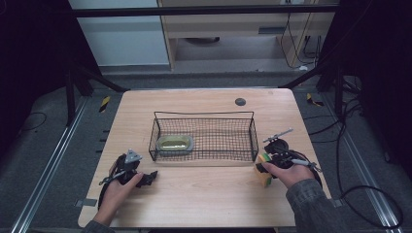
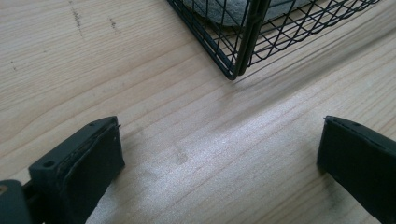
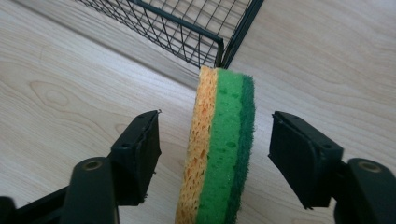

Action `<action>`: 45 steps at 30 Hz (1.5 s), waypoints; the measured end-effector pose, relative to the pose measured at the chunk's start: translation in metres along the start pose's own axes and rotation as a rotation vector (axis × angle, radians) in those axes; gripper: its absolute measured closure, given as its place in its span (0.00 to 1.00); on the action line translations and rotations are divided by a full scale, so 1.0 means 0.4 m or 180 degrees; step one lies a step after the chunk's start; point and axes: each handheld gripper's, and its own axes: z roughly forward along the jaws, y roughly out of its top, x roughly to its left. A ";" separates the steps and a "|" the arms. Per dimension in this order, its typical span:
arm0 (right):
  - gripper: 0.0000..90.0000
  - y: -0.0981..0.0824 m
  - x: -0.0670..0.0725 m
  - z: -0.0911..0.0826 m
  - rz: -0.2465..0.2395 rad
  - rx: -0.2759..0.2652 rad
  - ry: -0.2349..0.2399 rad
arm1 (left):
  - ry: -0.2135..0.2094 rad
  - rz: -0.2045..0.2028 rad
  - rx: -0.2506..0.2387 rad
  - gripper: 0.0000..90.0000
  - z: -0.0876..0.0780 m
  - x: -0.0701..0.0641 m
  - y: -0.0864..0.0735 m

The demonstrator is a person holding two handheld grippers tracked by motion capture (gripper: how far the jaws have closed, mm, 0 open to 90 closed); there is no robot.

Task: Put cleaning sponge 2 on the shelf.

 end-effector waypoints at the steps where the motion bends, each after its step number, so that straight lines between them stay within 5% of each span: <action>1: 0.42 0.000 0.000 0.000 0.0000 0.0000 0.0000 | 0.0000 0.0000 0.0000 0.00 0.000 0.000 0.000; 8: 0.70 -0.008 -0.002 0.016 -0.0048 0.0085 0.0061 | -0.0002 0.0004 -0.0002 0.00 0.000 0.000 0.000; 17: 0.72 -0.008 -0.021 -0.007 -0.0098 0.0022 0.0041 | -0.0006 0.0010 -0.0010 0.00 0.000 0.001 -0.001; 29: 0.72 0.009 -0.096 -0.046 -0.0102 -0.0215 -0.0191 | -0.0012 0.0013 -0.0040 0.00 0.000 0.001 -0.004; 45: 0.72 0.110 -0.128 -0.131 -0.0268 -0.0526 -0.0380 | -0.0029 0.0036 -0.0054 0.00 0.003 0.008 -0.002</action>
